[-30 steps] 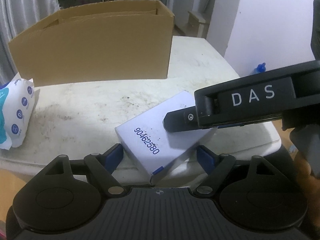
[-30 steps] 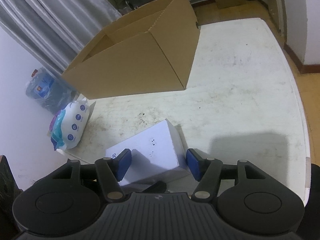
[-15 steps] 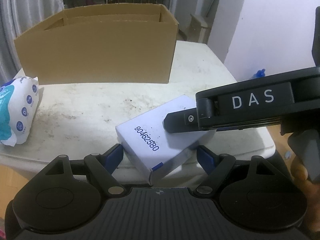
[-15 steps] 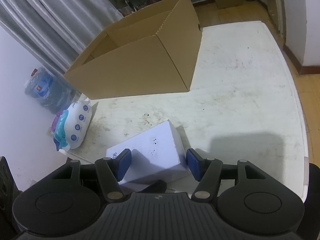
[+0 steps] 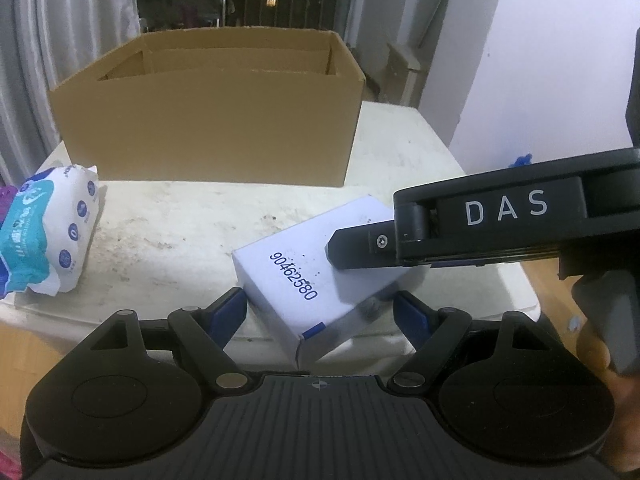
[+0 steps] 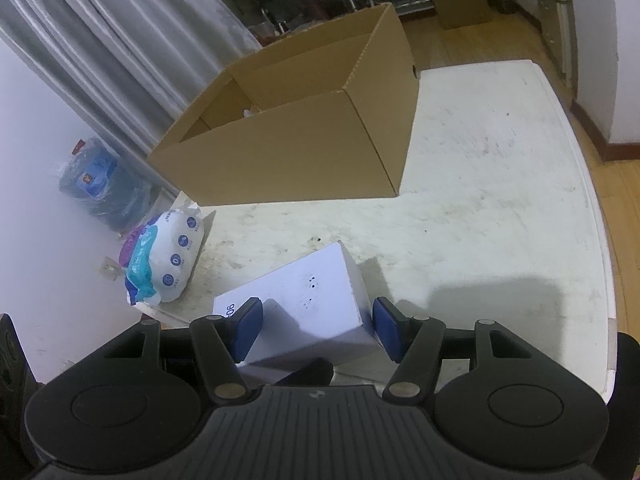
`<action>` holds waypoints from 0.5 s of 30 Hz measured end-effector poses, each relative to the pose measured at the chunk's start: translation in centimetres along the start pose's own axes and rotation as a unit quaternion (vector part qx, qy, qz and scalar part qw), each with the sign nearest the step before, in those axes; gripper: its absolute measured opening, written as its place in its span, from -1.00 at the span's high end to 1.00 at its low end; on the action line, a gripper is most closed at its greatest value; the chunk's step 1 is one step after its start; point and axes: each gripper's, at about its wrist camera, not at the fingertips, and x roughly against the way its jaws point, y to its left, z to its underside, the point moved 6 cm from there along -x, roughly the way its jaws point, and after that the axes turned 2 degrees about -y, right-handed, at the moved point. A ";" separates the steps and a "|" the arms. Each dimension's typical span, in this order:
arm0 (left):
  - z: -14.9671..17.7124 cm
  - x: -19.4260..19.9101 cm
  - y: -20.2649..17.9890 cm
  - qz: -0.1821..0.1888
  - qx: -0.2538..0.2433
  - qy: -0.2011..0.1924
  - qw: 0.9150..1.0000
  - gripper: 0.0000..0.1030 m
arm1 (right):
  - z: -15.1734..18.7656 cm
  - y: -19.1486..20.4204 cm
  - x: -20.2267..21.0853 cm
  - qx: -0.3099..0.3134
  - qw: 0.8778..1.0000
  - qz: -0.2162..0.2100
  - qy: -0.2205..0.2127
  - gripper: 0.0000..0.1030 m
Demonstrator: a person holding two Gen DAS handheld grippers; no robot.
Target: Organize objects
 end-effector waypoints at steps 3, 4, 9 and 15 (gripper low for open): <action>-0.2 0.4 0.1 -0.001 0.001 -0.004 1.000 -0.56 | -0.1 0.3 0.3 0.002 1.000 -0.002 -0.003 -0.25; -0.2 0.5 0.0 -0.002 0.001 -0.006 1.000 -0.56 | -0.1 0.4 0.4 0.002 1.000 -0.003 -0.004 -0.25; -0.4 1.3 -0.1 -0.003 0.002 -0.012 1.000 -0.56 | 0.0 0.9 1.0 0.005 1.000 -0.005 -0.009 -0.25; -0.6 2.2 -0.2 -0.007 0.003 -0.022 1.000 -0.56 | 0.0 1.4 1.7 0.008 1.000 -0.009 -0.017 -0.25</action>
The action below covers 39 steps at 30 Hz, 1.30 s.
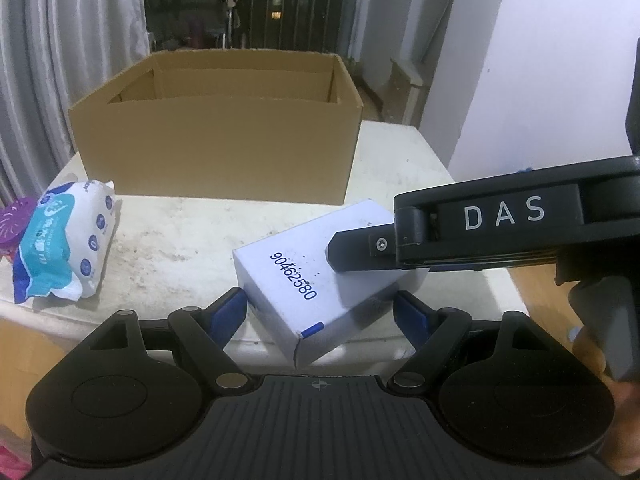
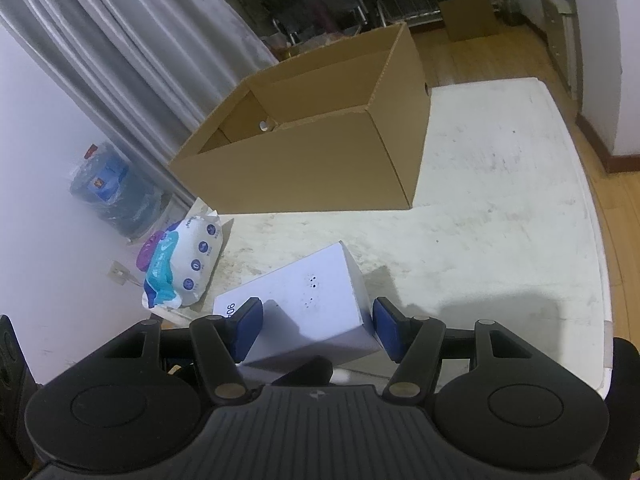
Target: Organize objects
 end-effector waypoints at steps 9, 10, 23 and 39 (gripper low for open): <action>-0.3 1.3 0.0 -0.006 0.002 -0.014 1.000 -0.56 | 0.0 0.9 0.9 0.006 1.000 -0.008 -0.008 -0.25; -0.3 1.4 0.0 -0.007 0.002 -0.015 1.000 -0.56 | 0.0 1.0 1.0 0.007 1.000 -0.008 -0.009 -0.25; -0.8 3.1 0.3 -0.018 0.008 -0.033 0.999 -0.56 | -0.1 2.4 1.9 0.019 0.999 -0.018 -0.021 -0.25; -1.3 4.9 0.5 -0.024 0.009 -0.058 0.998 -0.56 | -0.3 3.8 3.2 0.024 0.998 -0.029 -0.044 -0.25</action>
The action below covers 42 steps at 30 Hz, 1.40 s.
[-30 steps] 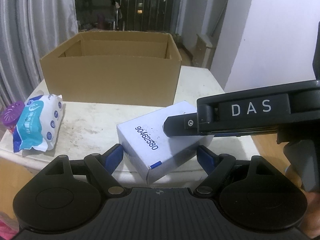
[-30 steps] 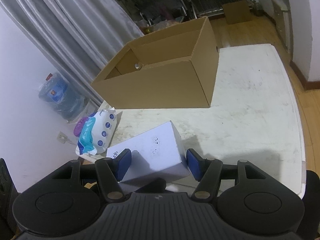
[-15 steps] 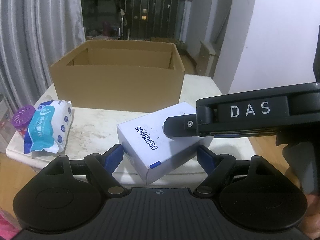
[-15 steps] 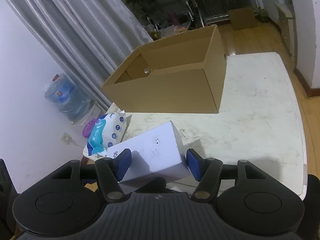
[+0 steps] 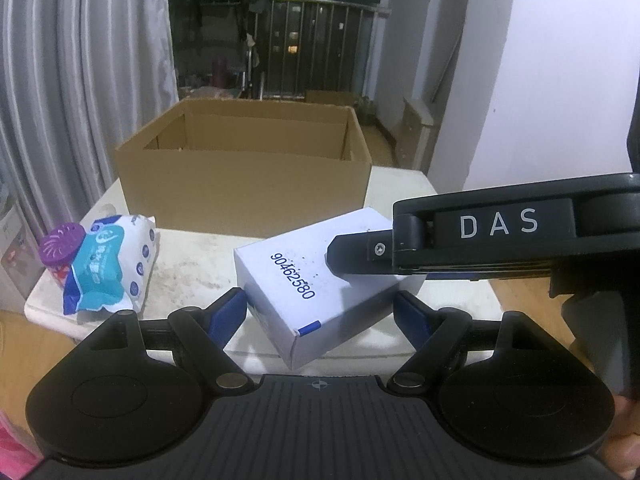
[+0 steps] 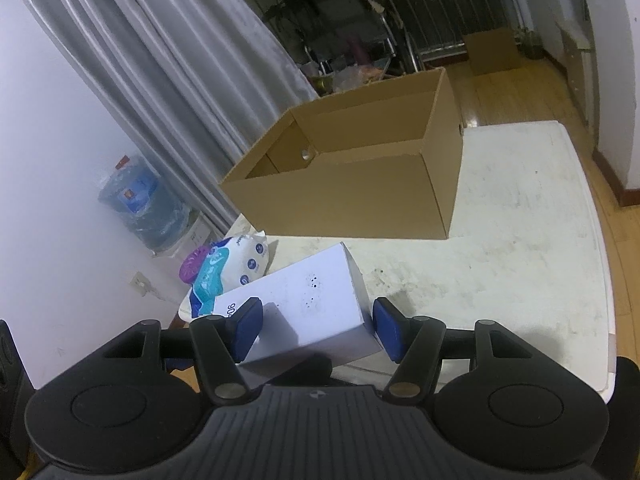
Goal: Organize objects
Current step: 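Lift the white box with the right gripper and carry it over the cardboard box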
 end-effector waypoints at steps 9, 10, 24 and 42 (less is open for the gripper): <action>-1.4 0.1 0.8 0.005 0.003 -0.014 1.000 -0.56 | -1.6 0.8 -0.4 -0.007 1.000 -0.001 -0.007 -0.25; -1.7 0.1 0.9 0.005 0.003 -0.015 1.000 -0.56 | -1.8 1.0 -0.4 -0.007 1.000 0.000 -0.008 -0.25; -5.8 0.4 2.5 0.000 -0.002 -0.040 0.999 -0.56 | -5.5 2.9 -1.2 -0.014 0.999 -0.015 -0.027 -0.25; -12.6 -4.5 5.6 0.000 -0.007 -0.037 0.999 -0.56 | -12.9 3.4 -5.8 -0.008 0.999 -0.034 -0.025 -0.25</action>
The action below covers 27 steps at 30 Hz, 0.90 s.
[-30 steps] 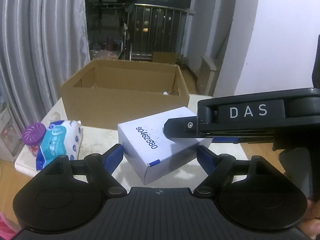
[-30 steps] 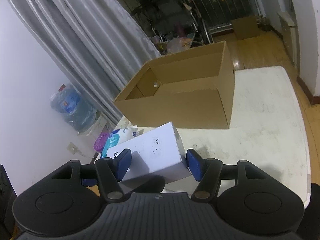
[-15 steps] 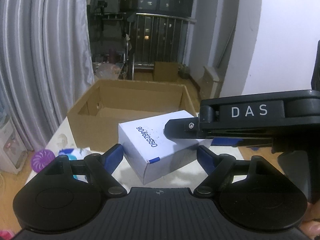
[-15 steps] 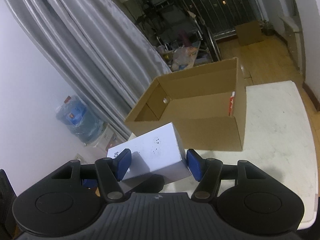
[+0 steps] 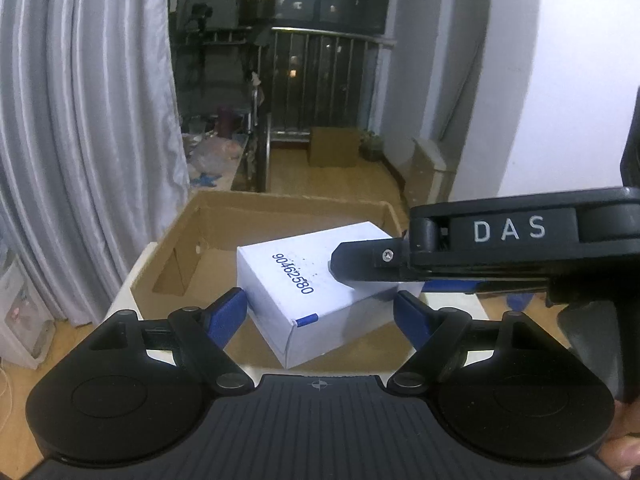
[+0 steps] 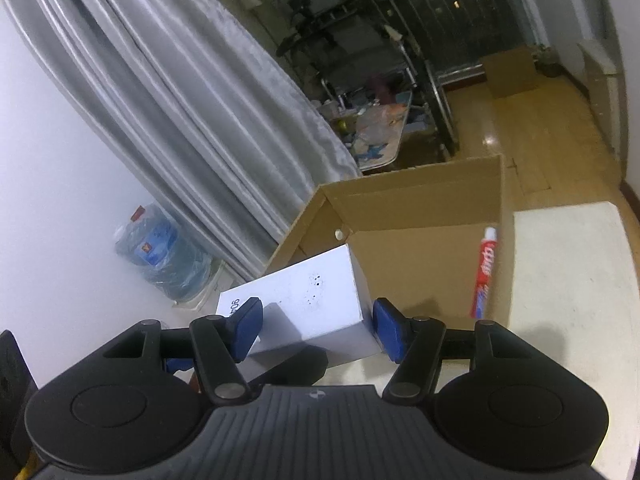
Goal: Organize objects
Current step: 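Lift the white box with the right gripper and carry it over the cardboard box, then lower the white box into the cardboard box and open the right gripper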
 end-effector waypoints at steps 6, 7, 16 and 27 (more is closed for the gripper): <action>-2.9 -3.7 2.7 -0.001 0.008 0.029 1.000 -0.56 | -3.3 0.3 -4.4 0.021 1.000 -0.006 0.020 -0.25; -3.4 -4.7 3.2 -0.001 0.010 0.038 0.999 -0.56 | -3.9 0.2 -5.3 0.024 0.999 -0.006 0.026 -0.25; -5.4 -13.5 6.3 -0.001 0.014 0.142 0.990 -0.57 | -7.8 -2.8 -14.0 0.020 0.995 0.006 0.100 -0.26; -3.5 -22.1 6.5 -0.014 -0.005 0.253 0.967 -0.57 | -7.7 -8.5 -21.2 -0.015 0.984 0.026 0.177 -0.26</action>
